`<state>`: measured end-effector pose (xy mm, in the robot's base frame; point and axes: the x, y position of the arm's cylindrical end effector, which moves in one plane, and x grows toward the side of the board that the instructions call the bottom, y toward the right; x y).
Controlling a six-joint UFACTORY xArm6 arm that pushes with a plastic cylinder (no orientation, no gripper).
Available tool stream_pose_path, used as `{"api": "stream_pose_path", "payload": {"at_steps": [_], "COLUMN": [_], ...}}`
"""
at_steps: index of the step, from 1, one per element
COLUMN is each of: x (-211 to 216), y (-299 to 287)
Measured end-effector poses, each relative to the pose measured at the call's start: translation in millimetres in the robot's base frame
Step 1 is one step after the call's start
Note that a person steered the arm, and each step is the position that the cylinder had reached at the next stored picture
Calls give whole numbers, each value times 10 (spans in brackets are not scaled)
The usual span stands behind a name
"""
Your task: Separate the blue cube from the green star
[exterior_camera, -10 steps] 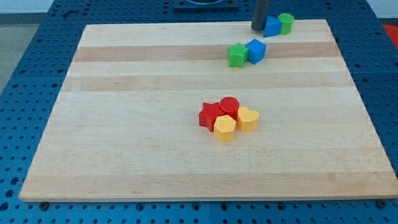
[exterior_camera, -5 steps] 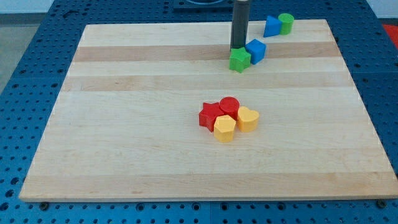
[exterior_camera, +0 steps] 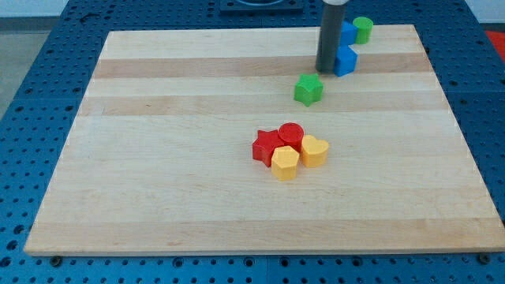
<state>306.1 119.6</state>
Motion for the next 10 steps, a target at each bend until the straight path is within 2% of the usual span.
{"api": "stream_pose_path", "payload": {"at_steps": [4,7,10], "x": [135,-152,-227], "y": [369,526,555]}}
